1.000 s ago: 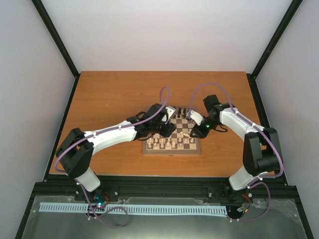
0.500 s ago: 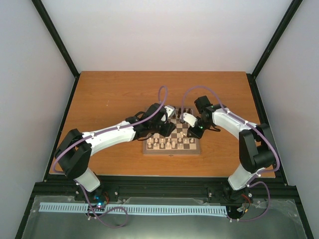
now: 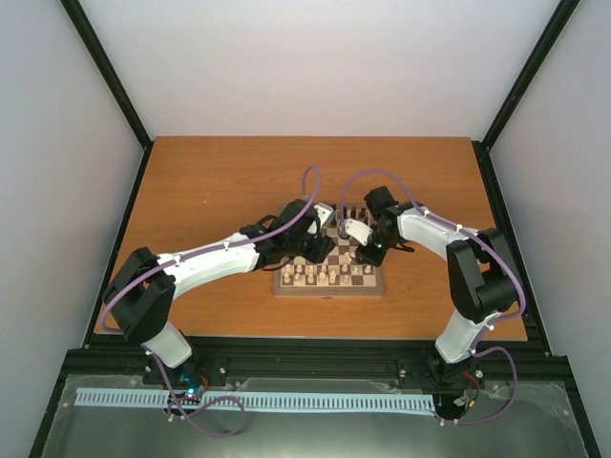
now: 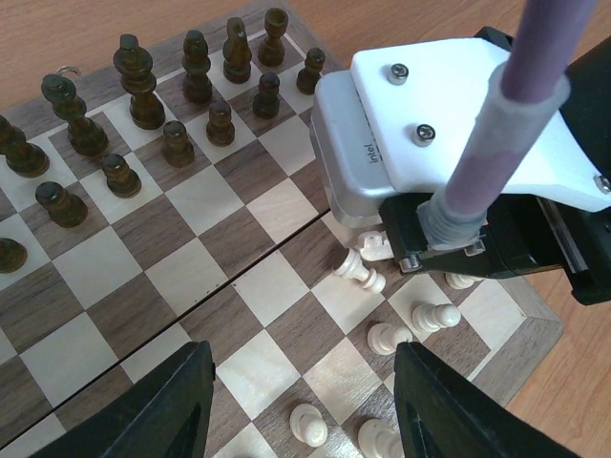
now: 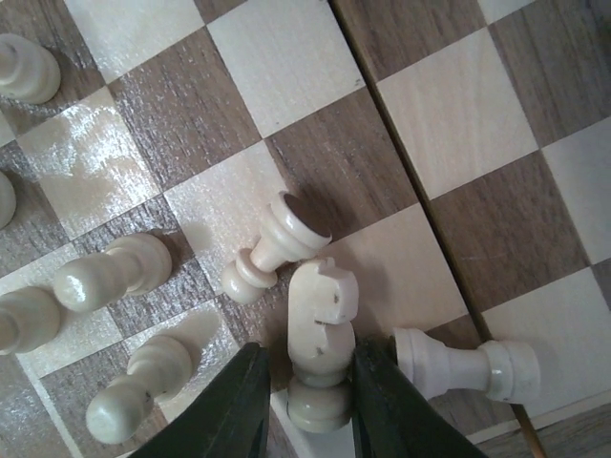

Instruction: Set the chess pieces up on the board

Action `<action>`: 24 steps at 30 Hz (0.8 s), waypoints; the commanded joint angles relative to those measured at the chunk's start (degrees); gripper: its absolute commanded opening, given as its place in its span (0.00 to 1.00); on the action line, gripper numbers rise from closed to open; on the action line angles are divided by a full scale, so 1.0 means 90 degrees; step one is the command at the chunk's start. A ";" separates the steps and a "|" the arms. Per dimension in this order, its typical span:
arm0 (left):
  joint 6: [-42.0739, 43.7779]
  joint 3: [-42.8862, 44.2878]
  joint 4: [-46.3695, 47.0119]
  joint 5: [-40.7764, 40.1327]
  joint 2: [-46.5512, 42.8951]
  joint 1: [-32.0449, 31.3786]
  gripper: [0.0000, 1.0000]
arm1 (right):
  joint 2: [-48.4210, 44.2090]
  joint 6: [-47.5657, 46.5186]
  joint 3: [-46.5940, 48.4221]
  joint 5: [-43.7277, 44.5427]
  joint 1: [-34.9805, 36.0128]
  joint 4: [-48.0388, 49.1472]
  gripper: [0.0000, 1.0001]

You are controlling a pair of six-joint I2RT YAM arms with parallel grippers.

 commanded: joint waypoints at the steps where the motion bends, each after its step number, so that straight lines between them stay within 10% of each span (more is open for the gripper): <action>1: -0.0087 0.0032 0.0142 -0.0030 -0.0072 -0.0061 0.55 | 0.0155 0.0027 0.0083 0.0123 0.0059 0.0216 0.26; 14: -0.0529 0.0175 0.0203 0.0048 0.0040 0.0089 0.58 | -0.0280 0.0186 0.0241 -0.0498 -0.0136 0.0071 0.15; 24: -0.2392 -0.0212 0.1776 0.2833 0.0231 0.1121 0.57 | -0.1045 0.0203 0.0319 -0.1553 -0.0376 0.0039 0.14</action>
